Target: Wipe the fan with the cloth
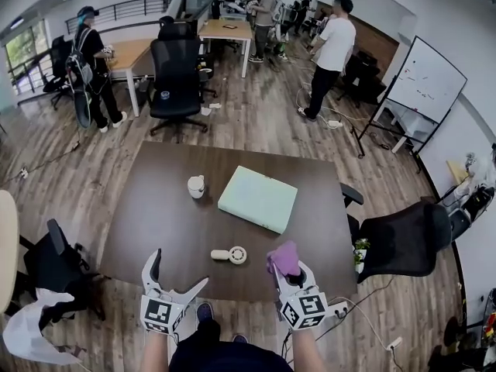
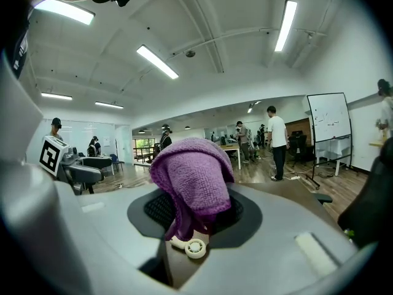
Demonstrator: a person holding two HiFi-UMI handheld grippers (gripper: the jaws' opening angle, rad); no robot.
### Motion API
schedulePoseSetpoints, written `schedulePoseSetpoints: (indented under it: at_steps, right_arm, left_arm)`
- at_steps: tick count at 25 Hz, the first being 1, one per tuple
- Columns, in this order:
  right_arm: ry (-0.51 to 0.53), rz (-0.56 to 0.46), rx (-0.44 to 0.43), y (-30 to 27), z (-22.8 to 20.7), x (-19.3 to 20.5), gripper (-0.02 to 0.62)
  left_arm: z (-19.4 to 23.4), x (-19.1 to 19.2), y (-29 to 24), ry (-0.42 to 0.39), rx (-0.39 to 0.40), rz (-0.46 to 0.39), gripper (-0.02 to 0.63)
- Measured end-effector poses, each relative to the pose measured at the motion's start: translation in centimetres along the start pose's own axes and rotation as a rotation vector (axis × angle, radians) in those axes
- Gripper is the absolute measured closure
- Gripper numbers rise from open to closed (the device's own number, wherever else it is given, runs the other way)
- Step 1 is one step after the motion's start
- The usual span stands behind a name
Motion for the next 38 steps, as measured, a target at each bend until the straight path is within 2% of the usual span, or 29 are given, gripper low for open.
schedulePoseSetpoints:
  at_steps: [5, 12, 14, 17, 21, 29, 35, 38]
  right_arm:
    - [0.015, -0.002, 0.040, -4.2, 0.2, 0.2, 0.457]
    - [0.007, 0.011, 0.113, -6.9, 0.3, 1.1, 0.457]
    - [0.008, 0.021, 0.125, -7.3, 0.1, 1.3, 0.457]
    - [0.009, 0.041, 0.136, -7.8, -0.7, 1.9, 0.457]
    - [0.008, 0.062, 0.123, -8.8, -2.0, 2.5, 0.457]
    - [-0.006, 0.104, 0.068, -10.4, -3.1, 4.5, 0.457]
    - [-0.017, 0.157, 0.029, -10.2, -3.4, 6.9, 0.456]
    - [-0.020, 0.182, 0.018, -10.2, -3.6, 8.0, 0.456]
  left_arm:
    - [3.6, 1.2, -2.7, 0.010, 0.046, 0.013, 0.025]
    - [6.2, 3.2, -5.5, 0.010, 0.135, 0.043, 0.025]
    - [6.4, 3.4, -6.3, 0.011, 0.151, 0.059, 0.025]
    - [6.1, 3.7, -7.6, 0.023, 0.163, 0.034, 0.025]
    - [5.8, 4.8, -9.6, 0.021, 0.172, 0.062, 0.025]
    - [4.1, 9.8, -11.5, -0.043, 0.253, 0.187, 0.023]
    - [0.9, 17.2, -11.4, -0.163, 0.401, 0.351, 0.020]
    - [-0.1, 21.2, -11.6, -0.186, 0.481, 0.442, 0.014]
Point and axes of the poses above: the fingertips, and each gripper's own axes: y backward along the fingers, z to its left, x out of its underside, the point moved 2 cm from there along y, backward along the fingers, and after that the axes turned 15 degrees about -z, right-handed, at the moved point
